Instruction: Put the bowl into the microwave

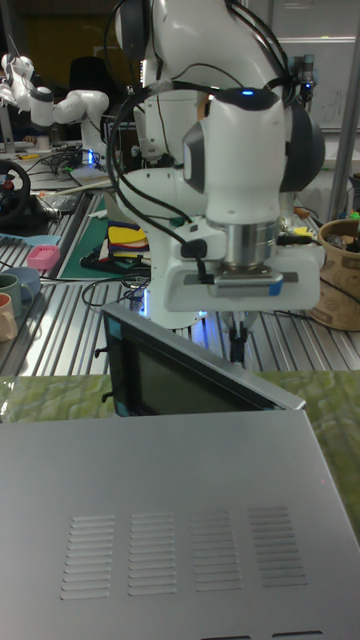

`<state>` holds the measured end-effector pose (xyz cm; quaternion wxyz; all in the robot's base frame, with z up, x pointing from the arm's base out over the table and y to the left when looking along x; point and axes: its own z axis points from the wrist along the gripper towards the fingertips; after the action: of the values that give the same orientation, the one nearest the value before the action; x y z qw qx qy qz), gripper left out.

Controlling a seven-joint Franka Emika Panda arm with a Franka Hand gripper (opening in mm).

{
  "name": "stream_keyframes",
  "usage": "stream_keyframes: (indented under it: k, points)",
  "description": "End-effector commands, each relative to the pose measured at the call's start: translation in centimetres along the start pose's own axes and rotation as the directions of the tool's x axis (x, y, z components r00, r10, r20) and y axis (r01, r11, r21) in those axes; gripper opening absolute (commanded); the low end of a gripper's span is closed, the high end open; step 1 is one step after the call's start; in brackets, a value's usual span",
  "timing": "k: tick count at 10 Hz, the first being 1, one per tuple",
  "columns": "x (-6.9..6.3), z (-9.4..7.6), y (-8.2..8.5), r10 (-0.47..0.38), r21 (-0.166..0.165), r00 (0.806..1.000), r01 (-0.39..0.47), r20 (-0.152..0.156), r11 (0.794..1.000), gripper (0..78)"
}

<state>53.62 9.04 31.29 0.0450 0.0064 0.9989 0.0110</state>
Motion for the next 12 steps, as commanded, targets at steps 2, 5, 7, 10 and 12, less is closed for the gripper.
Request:
stream_keyframes:
  k: [2, 5, 7, 10, 12]
  points:
    - [-2.6, -0.3, -4.4, -0.068, 0.054, 0.998, 0.067, 0.012, 0.996, 1.1]
    - [-2.8, 0.2, -5.6, -0.070, 0.055, 0.997, 0.069, 0.023, 0.996, 1.1]
    - [-2.7, 0.3, -6.5, -0.071, 0.060, 0.997, 0.069, 0.021, 0.996, 1.1]
    - [-2.3, 1.1, -9.0, -0.067, 0.046, 0.997, 0.066, 0.023, 0.997, 1.1]
    - [-2.3, 1.1, -9.1, -0.048, 0.046, 0.998, 0.046, 0.029, 0.998, 1.1]
